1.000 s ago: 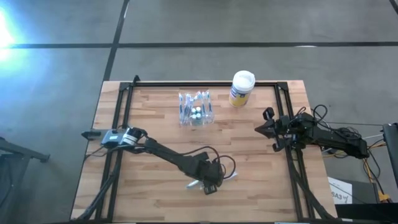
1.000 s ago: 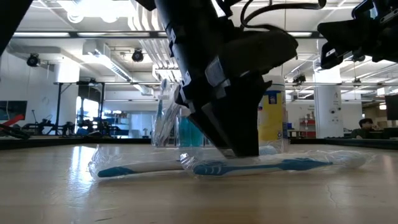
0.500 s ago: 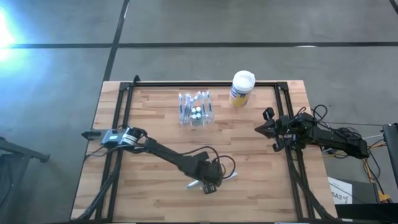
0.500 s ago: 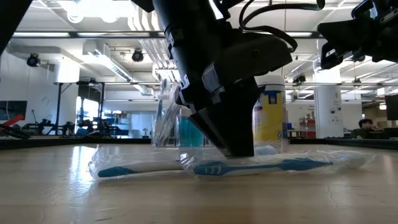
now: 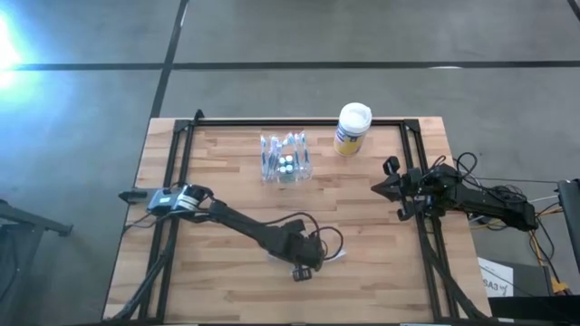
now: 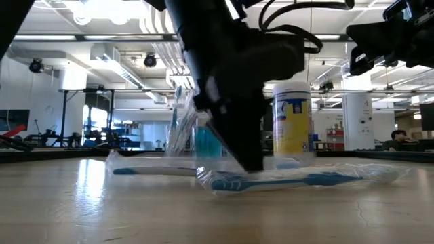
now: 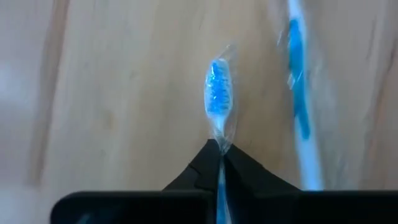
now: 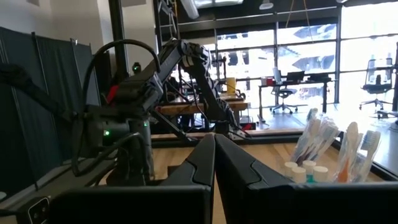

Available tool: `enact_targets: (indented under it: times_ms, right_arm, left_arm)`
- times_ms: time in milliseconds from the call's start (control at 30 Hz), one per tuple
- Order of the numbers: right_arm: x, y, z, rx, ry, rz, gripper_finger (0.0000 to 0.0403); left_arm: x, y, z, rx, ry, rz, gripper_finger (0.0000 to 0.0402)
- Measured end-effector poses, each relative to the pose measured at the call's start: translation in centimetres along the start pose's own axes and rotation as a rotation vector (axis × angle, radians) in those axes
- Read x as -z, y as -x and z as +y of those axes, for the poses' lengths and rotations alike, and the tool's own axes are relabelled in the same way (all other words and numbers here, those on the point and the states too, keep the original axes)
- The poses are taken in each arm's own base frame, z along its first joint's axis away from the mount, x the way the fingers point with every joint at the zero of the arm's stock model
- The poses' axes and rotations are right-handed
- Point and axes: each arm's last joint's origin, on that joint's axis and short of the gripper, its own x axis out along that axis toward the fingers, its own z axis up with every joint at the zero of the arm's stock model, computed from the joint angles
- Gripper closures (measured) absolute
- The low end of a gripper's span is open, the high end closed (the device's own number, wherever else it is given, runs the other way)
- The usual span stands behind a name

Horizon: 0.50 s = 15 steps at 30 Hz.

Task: Pick & Place toothbrushing station
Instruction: Put the blue toothbrush into the transparent organizer

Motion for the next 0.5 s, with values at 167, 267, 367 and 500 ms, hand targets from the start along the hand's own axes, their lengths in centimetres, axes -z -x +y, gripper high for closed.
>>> enact_targets:
  times_ms: [167, 267, 367, 500]
  right_arm:
    - [0.0, 0.0, 0.0, 0.0, -0.001, 0.003, 0.0394]
    - [0.1, 0.0, 0.0, 0.001, -0.002, 0.006, 0.0394]
    - [0.1, 0.0, 0.0, 0.0, -0.002, 0.005, 0.0394]
    - [0.1, 0.0, 0.0, 0.001, 0.0, 0.006, 0.0394]
  left_arm:
    - [-0.3, 3.7, 0.5, -0.07, -0.04, -0.04, 0.0397]
    - [-0.7, 7.0, 0.7, -0.139, -0.046, -0.131, 0.0397]
    - [-0.6, 10.8, 0.9, -0.205, -0.053, -0.251, 0.0399]
    - [0.6, 17.3, 2.4, -0.312, -0.024, -0.439, 0.0398]
